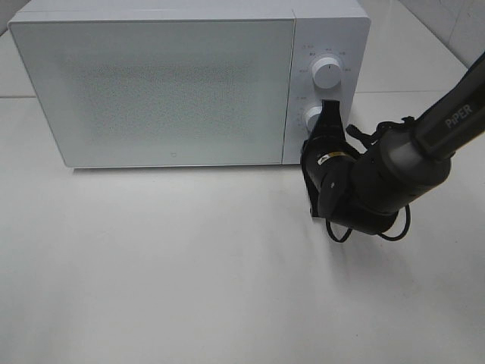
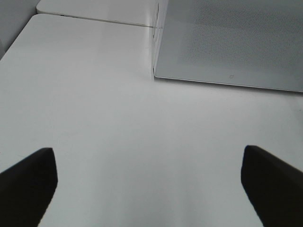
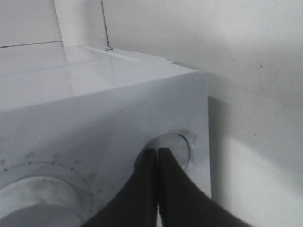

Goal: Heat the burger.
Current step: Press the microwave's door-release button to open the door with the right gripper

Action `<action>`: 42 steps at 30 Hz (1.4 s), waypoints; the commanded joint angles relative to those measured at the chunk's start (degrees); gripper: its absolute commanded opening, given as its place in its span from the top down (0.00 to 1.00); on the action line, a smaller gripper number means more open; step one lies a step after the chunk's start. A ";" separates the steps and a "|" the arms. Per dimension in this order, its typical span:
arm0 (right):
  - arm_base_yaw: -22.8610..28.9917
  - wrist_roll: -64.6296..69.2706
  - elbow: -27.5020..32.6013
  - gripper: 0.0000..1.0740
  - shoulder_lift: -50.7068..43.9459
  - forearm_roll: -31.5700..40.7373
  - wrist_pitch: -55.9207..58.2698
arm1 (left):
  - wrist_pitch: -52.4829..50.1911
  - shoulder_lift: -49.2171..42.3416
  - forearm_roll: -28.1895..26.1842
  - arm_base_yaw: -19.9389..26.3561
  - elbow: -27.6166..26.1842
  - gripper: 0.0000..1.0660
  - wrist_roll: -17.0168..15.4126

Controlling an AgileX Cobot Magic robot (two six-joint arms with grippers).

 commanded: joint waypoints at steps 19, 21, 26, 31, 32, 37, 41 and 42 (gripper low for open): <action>-3.04 0.06 -9.11 1.00 2.81 -4.18 -14.61 | -0.06 -0.92 -0.06 -0.23 0.23 0.08 0.00; -3.04 0.06 -9.11 1.00 2.81 -4.47 -14.55 | -0.06 -0.92 -0.06 -0.23 0.23 0.08 0.00; -3.04 0.11 -9.11 1.00 2.81 -5.27 -14.21 | -0.06 -0.92 -0.06 -0.23 0.23 0.08 0.00; -3.04 0.11 -8.31 1.00 1.78 -5.61 -12.72 | -0.06 -0.92 -0.06 -0.23 0.23 0.08 0.00; -3.04 0.00 -7.51 1.00 1.43 -5.61 -12.72 | -0.06 -0.92 -0.06 -0.23 0.23 0.08 0.00; -2.35 0.11 -5.44 1.00 0.57 -5.56 -11.86 | -0.06 -0.92 -0.06 -0.23 0.23 0.08 0.00; -0.57 0.06 -2.12 1.00 -1.20 -5.27 -10.89 | -0.06 -0.92 -0.06 -0.23 0.23 0.08 0.00; -0.57 0.06 -2.12 1.00 -1.20 -5.27 -10.89 | -0.06 -0.92 -0.06 -0.23 0.23 0.08 0.00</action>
